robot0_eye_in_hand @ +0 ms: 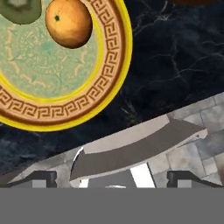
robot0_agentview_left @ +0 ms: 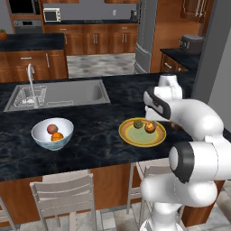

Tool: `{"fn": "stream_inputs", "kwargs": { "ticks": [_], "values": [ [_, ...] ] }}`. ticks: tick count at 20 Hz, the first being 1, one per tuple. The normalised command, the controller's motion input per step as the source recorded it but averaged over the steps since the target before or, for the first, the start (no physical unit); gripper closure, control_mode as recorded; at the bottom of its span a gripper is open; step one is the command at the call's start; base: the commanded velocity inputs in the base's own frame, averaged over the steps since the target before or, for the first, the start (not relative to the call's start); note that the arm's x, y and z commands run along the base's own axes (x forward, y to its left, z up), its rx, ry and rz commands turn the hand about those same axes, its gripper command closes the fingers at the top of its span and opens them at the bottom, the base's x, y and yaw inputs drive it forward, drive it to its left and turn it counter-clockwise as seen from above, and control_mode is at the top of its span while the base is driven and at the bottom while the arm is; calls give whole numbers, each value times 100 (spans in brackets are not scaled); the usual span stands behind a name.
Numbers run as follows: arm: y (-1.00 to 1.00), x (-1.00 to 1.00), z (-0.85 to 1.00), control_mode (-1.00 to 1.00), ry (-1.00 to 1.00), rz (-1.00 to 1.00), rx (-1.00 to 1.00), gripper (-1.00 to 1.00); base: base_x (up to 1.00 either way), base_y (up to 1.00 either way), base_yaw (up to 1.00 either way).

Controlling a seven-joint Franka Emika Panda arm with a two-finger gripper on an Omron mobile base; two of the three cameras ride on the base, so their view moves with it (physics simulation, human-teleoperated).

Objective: Take the fruits from the plate on the dining counter and place two fruits in each bowl.

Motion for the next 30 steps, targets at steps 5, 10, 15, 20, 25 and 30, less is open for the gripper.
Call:
{"fn": "stream_inputs", "kwargs": {
  "ticks": [5,10,15,20,25,30],
  "values": [
    [-7,31,-16,-100,-3,-28,0,-100,0,0,0],
    [0,39,-3,-100,-13,-30,0,-100,0,0,0],
    [0,31,-8,-100,-15,-30,2,-100,0,0,0],
    [0,13,-25,-100,-12,-27,1,-100,0,0,0],
    [0,26,-16,-100,-1,-21,9,-100,0,0,0],
    [0,29,-8,-100,0,-14,16,-100,0,0,0]
  ]
}}
